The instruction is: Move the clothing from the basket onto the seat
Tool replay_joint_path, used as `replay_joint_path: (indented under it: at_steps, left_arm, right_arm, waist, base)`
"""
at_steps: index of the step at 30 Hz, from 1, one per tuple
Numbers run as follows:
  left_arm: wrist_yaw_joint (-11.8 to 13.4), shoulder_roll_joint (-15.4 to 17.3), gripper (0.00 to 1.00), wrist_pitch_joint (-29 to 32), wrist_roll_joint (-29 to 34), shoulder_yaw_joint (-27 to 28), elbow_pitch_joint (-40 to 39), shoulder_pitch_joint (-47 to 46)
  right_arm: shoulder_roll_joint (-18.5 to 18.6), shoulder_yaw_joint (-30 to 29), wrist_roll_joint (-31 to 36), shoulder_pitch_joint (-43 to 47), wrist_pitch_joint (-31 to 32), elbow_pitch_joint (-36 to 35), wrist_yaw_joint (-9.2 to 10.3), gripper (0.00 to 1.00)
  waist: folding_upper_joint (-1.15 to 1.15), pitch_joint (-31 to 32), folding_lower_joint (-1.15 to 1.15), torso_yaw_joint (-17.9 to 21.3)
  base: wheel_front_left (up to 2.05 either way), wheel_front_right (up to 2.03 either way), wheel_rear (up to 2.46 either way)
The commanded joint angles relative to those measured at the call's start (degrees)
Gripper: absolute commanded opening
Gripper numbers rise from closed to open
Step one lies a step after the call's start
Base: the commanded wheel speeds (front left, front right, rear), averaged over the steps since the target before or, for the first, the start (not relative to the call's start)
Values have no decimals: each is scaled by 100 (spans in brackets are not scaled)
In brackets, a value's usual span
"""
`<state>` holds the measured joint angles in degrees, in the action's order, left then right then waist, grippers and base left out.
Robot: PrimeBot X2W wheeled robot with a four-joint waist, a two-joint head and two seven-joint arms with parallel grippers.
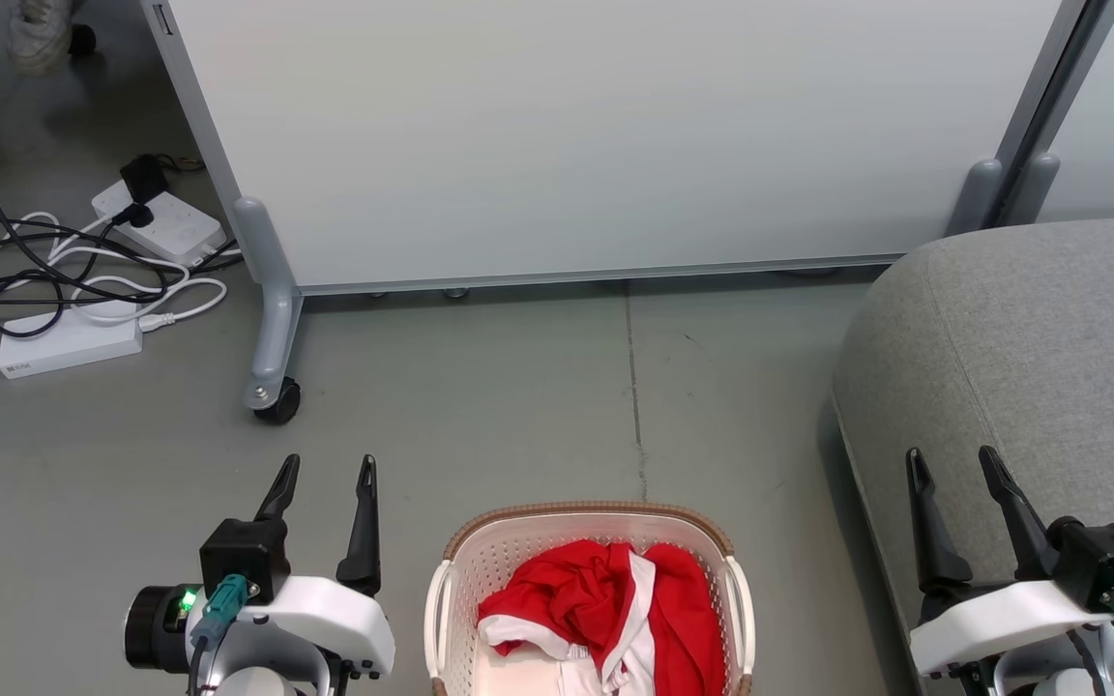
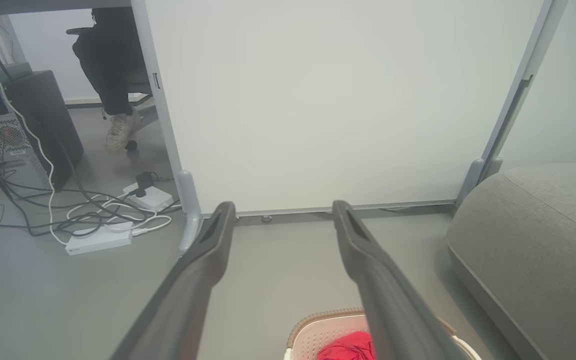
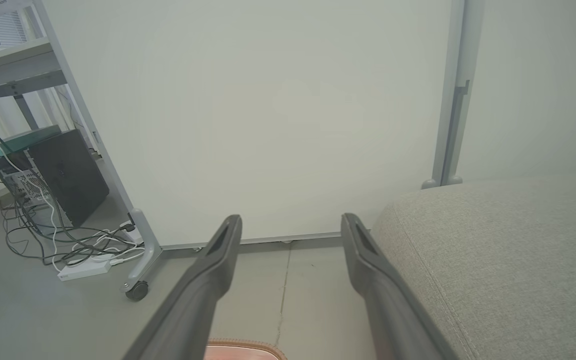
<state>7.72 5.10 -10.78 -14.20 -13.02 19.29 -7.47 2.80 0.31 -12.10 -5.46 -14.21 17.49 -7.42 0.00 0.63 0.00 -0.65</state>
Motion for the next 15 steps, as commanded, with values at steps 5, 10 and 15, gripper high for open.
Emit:
replay_joint_path:
  at_steps: [5, 10, 15]
  left_arm:
    - [56, 53, 100, 2, -37, -23, -4, -57]
    - [86, 64, 100, 6, -50, -50, 7, -73]
    - [98, 78, 100, 14, -44, -90, 2, -98]
  right_arm:
    - [21, -9, -27, -75, -57, 49, -13, 100]
    - [22, -39, 82, -101, -50, 74, -13, 100]
    - [22, -83, 172, -110, -19, 82, -13, 100]
  waist:
    - [0, -15, 0, -10]
    - [0, -27, 0, -13]
    - [0, -48, 0, -4]
  base:
    - [0, 0, 0]
    - [0, 0, 0]
    - [0, 0, 0]
